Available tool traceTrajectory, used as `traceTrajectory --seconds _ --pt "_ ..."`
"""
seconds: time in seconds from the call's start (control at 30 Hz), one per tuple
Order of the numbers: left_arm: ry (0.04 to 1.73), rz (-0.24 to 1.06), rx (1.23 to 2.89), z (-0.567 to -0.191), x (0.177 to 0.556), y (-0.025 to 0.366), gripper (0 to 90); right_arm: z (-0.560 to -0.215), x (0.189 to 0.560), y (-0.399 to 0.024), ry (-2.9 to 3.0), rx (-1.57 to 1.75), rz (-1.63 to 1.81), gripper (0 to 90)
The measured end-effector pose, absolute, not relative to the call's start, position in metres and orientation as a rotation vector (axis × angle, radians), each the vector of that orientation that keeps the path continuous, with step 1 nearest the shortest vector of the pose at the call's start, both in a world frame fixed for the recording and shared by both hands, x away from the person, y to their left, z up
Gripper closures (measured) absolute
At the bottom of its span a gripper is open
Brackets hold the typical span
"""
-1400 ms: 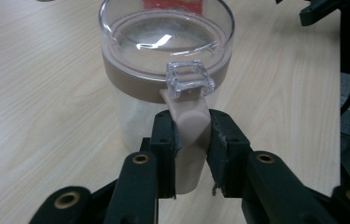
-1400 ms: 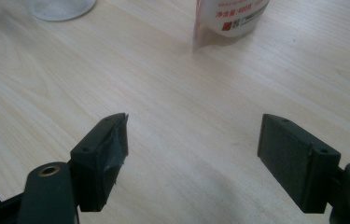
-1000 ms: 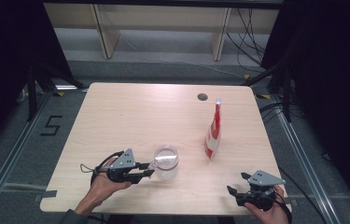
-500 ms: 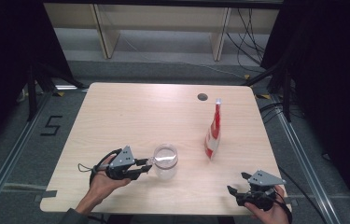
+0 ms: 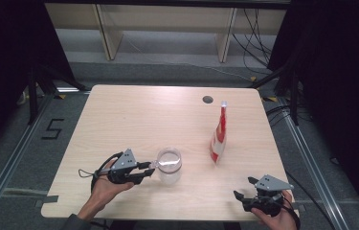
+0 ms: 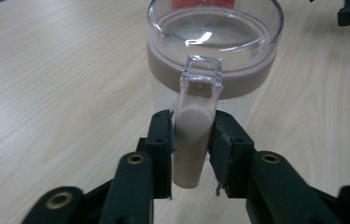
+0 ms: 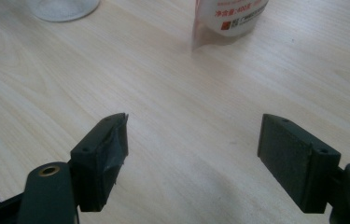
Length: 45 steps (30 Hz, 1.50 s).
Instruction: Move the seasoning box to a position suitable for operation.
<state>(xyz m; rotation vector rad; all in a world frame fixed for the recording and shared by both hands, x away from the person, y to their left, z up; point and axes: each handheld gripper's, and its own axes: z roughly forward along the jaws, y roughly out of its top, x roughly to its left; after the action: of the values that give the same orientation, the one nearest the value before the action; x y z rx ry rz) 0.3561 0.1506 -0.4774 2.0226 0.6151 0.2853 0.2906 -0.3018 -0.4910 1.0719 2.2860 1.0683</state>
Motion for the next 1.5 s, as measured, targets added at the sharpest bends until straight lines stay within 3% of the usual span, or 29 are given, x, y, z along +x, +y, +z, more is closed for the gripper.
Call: traceTrajectory --seconds 0.23,0.63,0.93,1.5 --pt "0.689 0.260 1.962 -0.471 0.350 0.154 39.1 -0.492 0.291 -0.303 2.292 1.094 1.078 25.2" --pt "0.793 0.200 1.798 -0.456 0.341 0.159 28.0 -0.491 0.291 -0.303 2.295 1.091 1.069 25.2" --pt "0.815 0.167 1.774 -0.451 0.338 0.154 28.3 -0.492 0.291 -0.302 2.295 1.075 1.088 25.2" --pt "0.811 0.231 1.800 -0.441 0.332 0.140 46.2 -0.491 0.290 -0.300 2.314 1.044 1.095 25.2"
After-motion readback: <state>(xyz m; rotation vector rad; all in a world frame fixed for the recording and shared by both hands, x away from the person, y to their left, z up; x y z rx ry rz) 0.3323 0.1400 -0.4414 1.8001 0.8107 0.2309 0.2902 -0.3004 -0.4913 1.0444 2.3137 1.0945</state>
